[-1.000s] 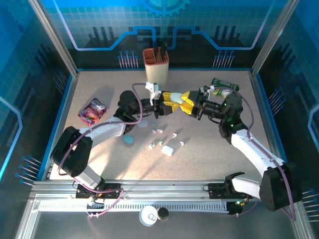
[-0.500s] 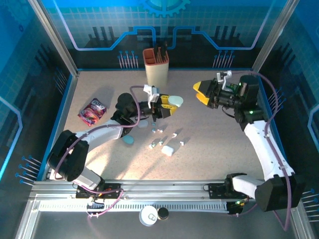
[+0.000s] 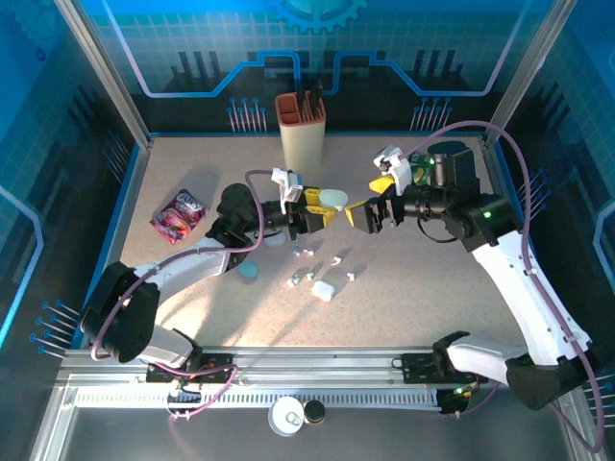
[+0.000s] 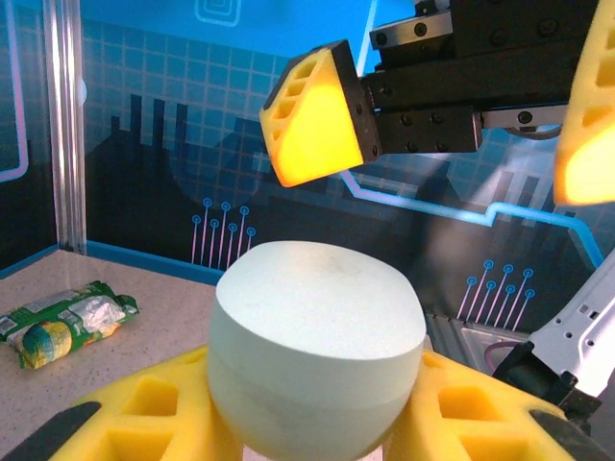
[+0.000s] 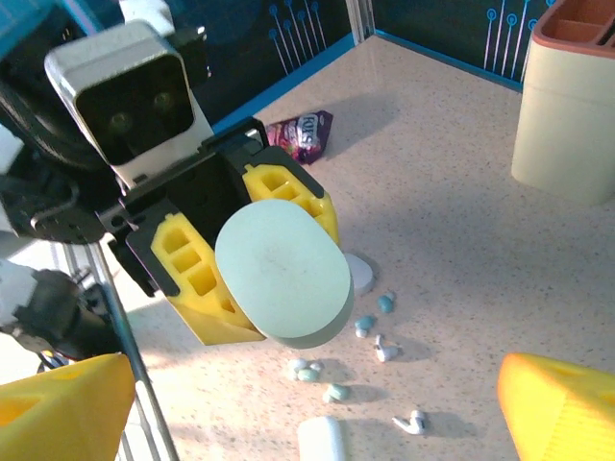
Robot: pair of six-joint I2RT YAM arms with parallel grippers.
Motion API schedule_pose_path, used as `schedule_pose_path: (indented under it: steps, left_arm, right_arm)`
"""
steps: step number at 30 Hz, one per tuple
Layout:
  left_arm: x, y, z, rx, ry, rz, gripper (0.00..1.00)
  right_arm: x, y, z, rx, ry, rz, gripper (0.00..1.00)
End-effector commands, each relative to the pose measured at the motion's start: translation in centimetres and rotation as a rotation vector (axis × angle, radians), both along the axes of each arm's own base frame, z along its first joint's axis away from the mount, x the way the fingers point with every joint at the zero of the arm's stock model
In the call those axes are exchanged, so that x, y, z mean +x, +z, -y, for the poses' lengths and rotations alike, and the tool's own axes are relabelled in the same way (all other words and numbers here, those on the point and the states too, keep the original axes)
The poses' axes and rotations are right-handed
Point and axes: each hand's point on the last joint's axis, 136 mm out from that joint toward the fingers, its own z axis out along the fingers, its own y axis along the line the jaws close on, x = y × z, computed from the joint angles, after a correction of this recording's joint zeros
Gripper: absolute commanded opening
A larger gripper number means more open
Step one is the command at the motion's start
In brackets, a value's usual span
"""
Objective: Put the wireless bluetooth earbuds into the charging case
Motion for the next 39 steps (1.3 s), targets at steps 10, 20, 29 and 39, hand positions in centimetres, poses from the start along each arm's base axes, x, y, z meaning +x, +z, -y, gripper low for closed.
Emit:
schedule_pose_path:
  steps: [10,20,29,39]
  left_arm:
    - [-0.6,1.2,-0.6,-0.008,0.007,0.052,0.35]
    - [-1.1,1.2,-0.8,0.002,0.004,0.051,0.36]
    - [-1.1,0.2,-0.9,0.017,0.012,0.054,0.36]
    - [-1.2,0.5,-1.1,0.004,0.025,0.062,0.36]
  right_arm:
    - [1.4,-1.3,-2.2,-0.208,0.108,0.131,0.99]
    - [3.8,-0.7,-1.2,-0.231,-0.004,0.174,0.99]
    - [5.0,0.7,-0.4,-0.14,-0.093,0.176,0.99]
    - [6.6,1.6,1.5,-0.078,-0.218,0.13,0.98]
